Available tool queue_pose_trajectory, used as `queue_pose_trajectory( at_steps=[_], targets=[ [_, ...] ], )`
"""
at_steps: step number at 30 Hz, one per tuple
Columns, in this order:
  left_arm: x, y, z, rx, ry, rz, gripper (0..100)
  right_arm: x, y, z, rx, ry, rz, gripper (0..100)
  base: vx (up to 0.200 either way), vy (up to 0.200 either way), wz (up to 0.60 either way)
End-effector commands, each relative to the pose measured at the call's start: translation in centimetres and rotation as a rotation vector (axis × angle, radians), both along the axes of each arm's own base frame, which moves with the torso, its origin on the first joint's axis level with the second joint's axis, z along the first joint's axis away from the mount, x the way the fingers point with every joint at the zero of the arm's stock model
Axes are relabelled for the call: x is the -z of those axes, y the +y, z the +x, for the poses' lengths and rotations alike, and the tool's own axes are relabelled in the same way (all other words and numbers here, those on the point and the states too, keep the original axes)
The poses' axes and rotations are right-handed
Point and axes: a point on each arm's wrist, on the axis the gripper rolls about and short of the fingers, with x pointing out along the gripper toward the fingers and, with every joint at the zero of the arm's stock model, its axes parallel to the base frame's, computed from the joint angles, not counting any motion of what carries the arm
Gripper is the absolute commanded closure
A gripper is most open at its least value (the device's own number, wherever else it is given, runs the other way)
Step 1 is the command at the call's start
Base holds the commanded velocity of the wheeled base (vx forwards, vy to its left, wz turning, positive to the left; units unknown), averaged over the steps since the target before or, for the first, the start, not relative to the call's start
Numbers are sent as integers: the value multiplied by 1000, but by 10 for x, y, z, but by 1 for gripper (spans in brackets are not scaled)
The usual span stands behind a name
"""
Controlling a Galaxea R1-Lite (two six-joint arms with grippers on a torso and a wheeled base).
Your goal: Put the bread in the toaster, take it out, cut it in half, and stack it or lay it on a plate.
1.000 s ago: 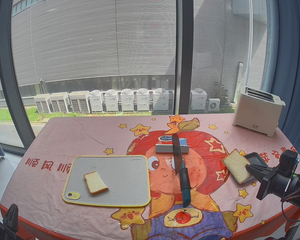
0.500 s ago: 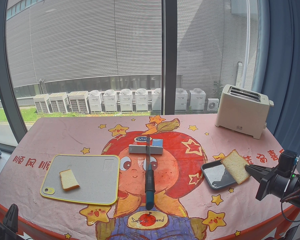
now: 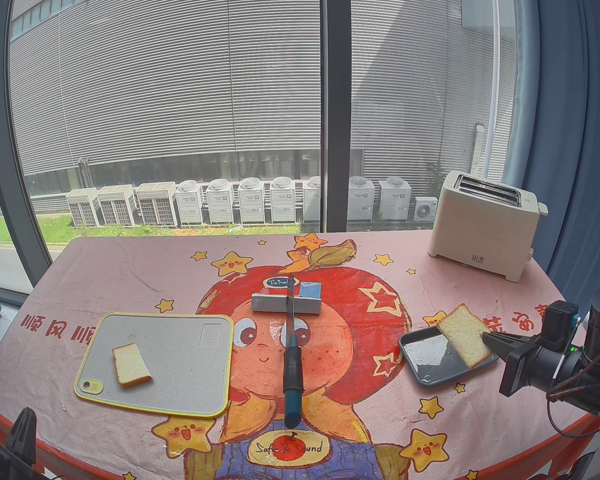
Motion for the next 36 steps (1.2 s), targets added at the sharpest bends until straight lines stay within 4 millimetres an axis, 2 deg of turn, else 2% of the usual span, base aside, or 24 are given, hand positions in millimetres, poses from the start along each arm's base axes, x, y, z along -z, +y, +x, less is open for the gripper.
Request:
queue_pose_trajectory(
  at_steps=[1,17,36],
  targets=[
    [5,0,0,-1,1,1,100,10,2,9,31,56,-16,100,0,0,0],
    [5,0,0,-1,1,-1,100,31,11,24,105,184,27,100,0,0,0],
    [5,0,0,-1,1,1,100,39,1,38,183,221,16,100,0,0,0]
  ],
)
